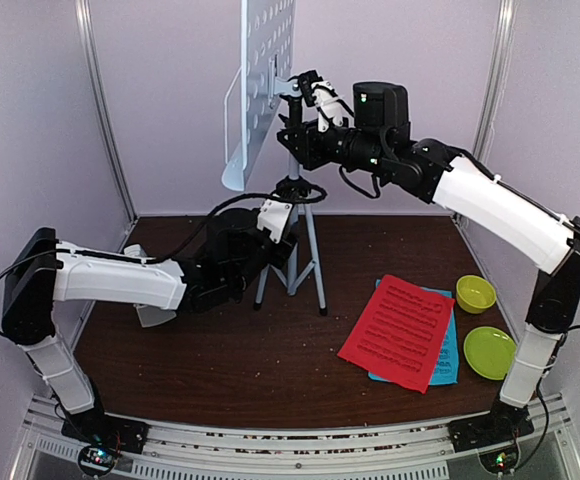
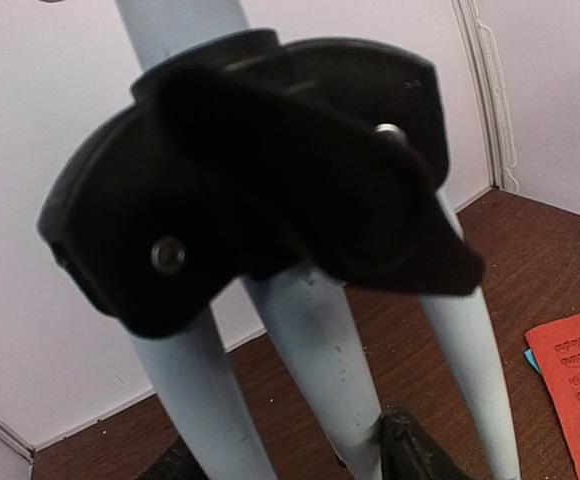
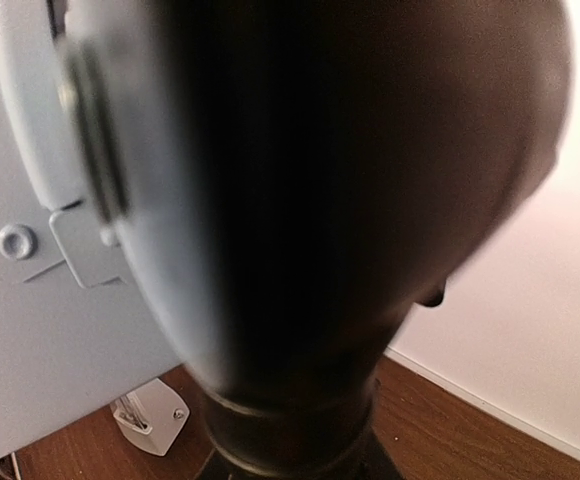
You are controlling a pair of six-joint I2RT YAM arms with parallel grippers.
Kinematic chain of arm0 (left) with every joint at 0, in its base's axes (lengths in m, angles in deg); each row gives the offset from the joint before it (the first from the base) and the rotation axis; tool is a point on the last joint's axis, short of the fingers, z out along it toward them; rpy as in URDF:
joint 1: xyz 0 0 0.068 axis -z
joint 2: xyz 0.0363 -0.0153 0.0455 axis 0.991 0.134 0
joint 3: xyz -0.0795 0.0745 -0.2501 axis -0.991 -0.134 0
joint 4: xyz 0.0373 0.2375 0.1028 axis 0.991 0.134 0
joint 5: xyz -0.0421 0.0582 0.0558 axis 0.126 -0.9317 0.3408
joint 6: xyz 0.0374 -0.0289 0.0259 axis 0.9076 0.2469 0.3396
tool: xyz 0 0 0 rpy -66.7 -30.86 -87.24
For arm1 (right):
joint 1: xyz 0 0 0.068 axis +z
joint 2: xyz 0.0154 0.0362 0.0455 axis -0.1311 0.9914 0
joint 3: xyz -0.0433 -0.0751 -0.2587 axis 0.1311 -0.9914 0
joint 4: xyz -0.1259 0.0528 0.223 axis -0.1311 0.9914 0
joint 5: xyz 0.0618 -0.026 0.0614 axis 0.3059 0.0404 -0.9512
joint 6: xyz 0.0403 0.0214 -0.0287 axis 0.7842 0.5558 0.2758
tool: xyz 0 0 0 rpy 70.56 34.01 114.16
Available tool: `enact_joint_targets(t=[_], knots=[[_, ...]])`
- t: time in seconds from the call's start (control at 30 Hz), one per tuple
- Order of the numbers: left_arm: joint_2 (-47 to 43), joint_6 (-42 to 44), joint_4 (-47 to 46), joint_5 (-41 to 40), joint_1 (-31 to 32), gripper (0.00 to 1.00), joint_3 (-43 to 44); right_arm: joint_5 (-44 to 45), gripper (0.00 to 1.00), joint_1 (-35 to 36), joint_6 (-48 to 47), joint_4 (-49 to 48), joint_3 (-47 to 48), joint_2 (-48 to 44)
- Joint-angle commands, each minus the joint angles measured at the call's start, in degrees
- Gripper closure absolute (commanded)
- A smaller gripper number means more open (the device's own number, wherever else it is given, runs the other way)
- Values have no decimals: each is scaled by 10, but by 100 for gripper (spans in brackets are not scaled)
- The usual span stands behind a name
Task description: Set up the instrument practice props
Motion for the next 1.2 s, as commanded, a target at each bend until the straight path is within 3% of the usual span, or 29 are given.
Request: enact_joint_targets(t=[0.0,0.3,0.7,0.9,1.03,1.17], knots=[[2,24,0,-55,-12,45,-8,-4,100,8,14,-163,28,-88],[-60,8,-51,-20,-13,43,-109,-1,100,8,-3,-146,35,-90],[6,26,3,-57,-13,45,16,-8,100,9,18,-164,10,-95],[0,96,-13,-40,-13,72,-11,-11,100,9,5,-157,11,-97],[-15,128,-30,-34,-19,81,-58,-20,100,6,-11,-156,17,-97],[-35,141,-37,-15,-31,97,-105,-32,100,-1,-21,-143,42,-87]])
